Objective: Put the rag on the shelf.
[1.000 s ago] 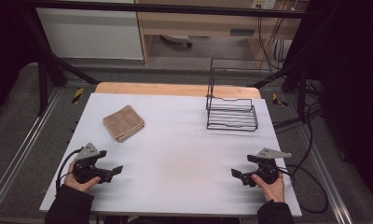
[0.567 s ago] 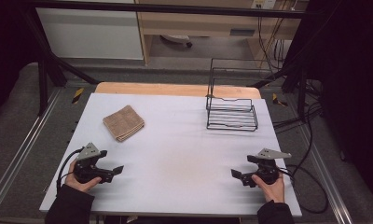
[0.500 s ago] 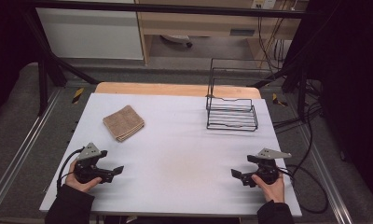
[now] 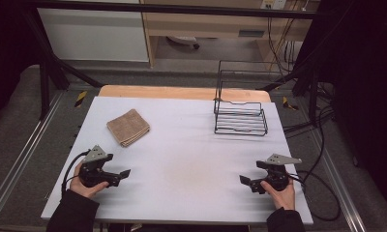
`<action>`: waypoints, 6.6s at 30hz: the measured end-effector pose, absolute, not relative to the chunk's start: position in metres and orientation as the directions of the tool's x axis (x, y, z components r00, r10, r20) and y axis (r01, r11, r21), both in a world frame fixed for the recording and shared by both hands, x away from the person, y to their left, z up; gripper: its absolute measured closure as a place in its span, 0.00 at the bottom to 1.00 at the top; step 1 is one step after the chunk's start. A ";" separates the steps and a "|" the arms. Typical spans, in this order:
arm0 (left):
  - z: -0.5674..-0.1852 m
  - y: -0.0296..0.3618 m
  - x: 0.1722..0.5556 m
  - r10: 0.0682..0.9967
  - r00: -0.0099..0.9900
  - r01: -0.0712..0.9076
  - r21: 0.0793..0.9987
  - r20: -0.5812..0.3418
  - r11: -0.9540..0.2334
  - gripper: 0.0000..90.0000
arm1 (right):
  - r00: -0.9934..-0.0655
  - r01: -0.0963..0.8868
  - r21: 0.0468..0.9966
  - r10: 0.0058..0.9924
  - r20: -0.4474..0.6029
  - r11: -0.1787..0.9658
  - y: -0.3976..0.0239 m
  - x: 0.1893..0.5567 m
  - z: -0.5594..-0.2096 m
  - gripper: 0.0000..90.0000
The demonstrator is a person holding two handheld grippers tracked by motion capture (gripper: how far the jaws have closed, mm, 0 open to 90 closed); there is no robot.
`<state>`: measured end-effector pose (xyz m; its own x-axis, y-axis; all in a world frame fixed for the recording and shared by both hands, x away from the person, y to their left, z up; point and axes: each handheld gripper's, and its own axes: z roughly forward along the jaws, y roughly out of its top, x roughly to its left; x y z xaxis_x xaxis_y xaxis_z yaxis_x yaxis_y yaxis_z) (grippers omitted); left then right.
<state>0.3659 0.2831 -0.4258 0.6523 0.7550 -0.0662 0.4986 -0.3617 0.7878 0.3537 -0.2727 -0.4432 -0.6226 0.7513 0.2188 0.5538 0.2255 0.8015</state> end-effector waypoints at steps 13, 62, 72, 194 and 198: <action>-0.413 0.277 0.382 0.774 0.632 0.501 0.775 -0.023 -0.386 0.06 | -0.623 0.551 0.801 0.754 0.210 0.232 -0.272 0.354 -0.444 0.01; -0.444 0.270 0.475 0.858 0.506 0.585 0.697 0.086 -0.415 0.51 | -0.621 0.556 0.796 0.756 0.207 0.239 -0.272 0.355 -0.444 0.01; -0.441 0.265 0.481 0.846 0.519 0.601 0.651 0.122 -0.463 0.60 | -0.620 0.556 0.798 0.756 0.212 0.233 -0.272 0.355 -0.444 0.01; -0.405 0.152 0.358 0.679 0.729 0.527 0.703 -0.086 -0.478 0.43 | -0.605 0.567 0.794 0.766 0.220 0.220 -0.271 0.354 -0.444 0.01; -0.407 0.178 0.371 0.729 0.680 0.559 0.699 -0.078 -0.446 0.39 | -0.599 0.569 0.794 0.769 0.224 0.212 -0.269 0.354 -0.445 0.01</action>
